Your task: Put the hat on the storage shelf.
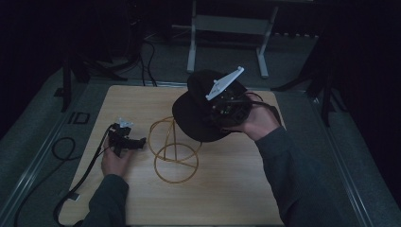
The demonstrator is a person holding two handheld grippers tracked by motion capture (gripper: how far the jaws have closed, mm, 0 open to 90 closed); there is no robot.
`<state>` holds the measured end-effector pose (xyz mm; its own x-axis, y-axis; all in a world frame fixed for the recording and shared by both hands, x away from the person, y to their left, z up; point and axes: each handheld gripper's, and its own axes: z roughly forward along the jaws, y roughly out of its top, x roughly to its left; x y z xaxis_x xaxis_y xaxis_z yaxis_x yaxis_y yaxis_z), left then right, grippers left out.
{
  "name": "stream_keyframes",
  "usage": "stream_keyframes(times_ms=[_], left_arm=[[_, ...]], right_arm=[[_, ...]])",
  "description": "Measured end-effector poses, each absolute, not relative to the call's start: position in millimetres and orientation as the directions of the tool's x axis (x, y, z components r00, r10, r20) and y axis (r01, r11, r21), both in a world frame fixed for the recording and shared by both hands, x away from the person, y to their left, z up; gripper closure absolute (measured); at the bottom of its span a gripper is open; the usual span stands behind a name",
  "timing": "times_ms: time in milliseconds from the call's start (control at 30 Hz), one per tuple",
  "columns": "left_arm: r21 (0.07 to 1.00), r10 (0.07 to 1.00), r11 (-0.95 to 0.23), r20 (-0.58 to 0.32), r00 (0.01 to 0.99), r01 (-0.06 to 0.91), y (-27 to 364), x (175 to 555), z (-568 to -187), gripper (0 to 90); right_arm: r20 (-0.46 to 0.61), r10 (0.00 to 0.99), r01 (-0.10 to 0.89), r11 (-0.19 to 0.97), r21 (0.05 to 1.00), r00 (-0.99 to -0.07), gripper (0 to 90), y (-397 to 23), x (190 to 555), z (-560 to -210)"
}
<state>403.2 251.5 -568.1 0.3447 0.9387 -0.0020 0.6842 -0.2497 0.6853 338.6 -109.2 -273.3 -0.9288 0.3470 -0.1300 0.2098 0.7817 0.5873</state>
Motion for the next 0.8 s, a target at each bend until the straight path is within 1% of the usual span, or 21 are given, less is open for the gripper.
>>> stream_keyframes(times_ms=[200, 800], left_arm=[[0.686, 0.939, -0.248, -0.003, 0.344, 0.684, 251, 403, -568, 2.4], [0.686, 0.939, -0.248, -0.003, 0.344, 0.684, 251, 403, -568, 2.5]], right_arm=[[-0.138, 0.315, 0.176, 0.786, 0.592, -0.939, 77.7, -102, 336, -272], [-0.143, 0.257, 0.128, 0.801, 0.586, -0.956, 76.9, -79, 328, -269]])
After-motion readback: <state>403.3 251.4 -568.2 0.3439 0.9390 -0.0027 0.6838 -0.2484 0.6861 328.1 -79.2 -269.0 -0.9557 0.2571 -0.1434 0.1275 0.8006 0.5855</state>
